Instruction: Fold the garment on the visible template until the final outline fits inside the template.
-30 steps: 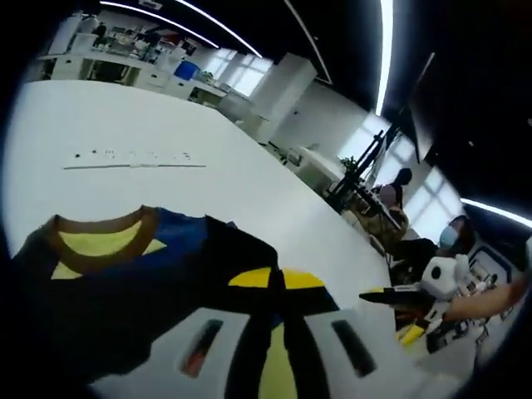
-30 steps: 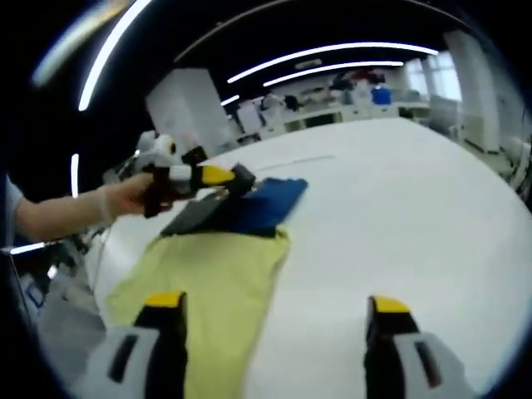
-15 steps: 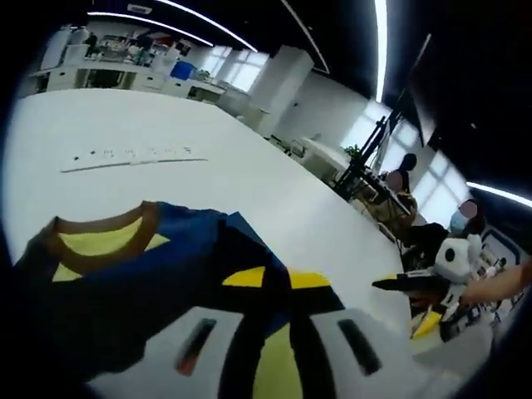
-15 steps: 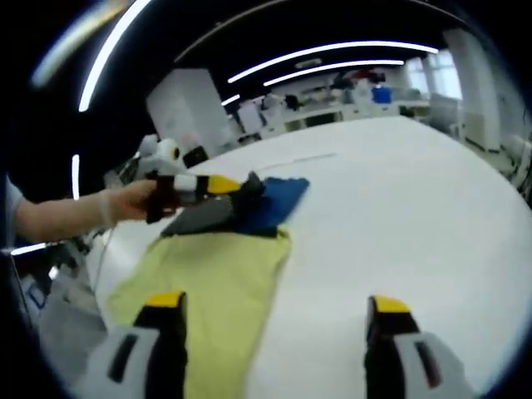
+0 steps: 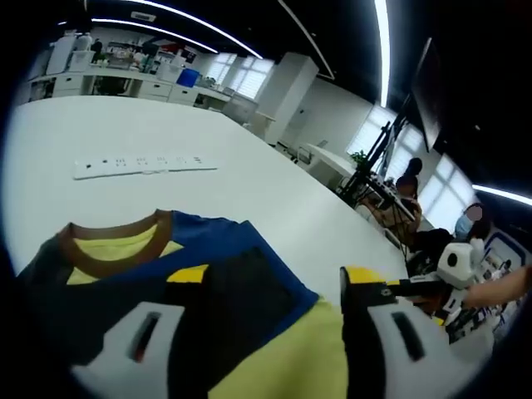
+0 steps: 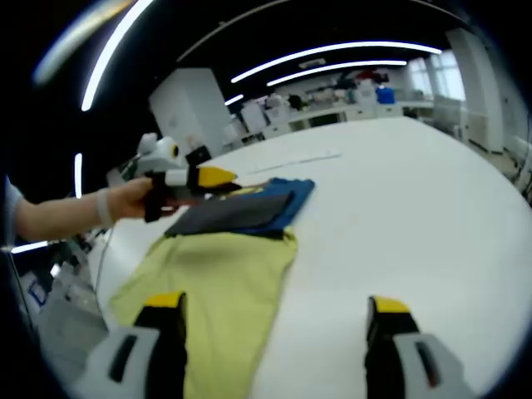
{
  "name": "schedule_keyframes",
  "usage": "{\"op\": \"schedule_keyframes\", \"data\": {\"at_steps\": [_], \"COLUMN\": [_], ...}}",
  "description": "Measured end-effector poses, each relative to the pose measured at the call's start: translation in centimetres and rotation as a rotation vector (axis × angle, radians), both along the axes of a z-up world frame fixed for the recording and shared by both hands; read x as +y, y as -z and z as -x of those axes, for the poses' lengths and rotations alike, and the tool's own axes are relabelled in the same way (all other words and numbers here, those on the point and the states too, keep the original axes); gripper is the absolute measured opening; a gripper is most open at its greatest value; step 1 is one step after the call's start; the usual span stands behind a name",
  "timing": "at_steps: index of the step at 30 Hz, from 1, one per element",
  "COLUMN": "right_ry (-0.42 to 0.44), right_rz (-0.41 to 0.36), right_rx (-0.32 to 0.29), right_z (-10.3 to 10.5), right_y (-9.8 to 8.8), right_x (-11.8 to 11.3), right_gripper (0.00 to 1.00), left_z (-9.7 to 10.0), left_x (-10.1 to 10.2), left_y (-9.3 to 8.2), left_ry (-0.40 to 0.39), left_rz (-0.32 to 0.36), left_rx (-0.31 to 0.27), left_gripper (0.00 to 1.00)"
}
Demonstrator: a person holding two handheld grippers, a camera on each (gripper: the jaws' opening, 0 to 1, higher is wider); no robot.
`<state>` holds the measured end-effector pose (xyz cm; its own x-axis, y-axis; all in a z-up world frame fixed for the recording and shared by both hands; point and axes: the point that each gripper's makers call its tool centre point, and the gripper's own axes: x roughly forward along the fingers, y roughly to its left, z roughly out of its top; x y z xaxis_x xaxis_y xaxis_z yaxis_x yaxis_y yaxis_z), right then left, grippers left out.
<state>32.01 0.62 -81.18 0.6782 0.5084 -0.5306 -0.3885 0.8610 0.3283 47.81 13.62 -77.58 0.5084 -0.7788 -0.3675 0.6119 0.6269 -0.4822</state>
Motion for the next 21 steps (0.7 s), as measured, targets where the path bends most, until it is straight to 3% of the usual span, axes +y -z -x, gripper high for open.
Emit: {"op": "schedule_keyframes", "data": {"at_steps": [7,10,21], "right_ry": [-0.006,-0.016,-0.059], "right_rz": [-0.002,0.004,0.031], "right_rx": [-0.010,-0.016,-0.022], "right_z": [-0.5,-0.7,-0.8], "right_y": [-0.4,-0.6,-0.9], "right_x": [0.4,0.6,1.3], "right_gripper": [0.90,0.90,0.89], "left_z": [0.5,0.9,3.6], "left_x": [0.9,1.7,5.5], "left_y": [-0.4,-0.7,-1.9], "left_ry": [-0.011,-0.015,-0.060], "left_rz": [0.004,-0.006,-0.012], "left_rx": [0.013,-0.004,-0.031], "left_gripper": [0.94,0.99,0.98]}}
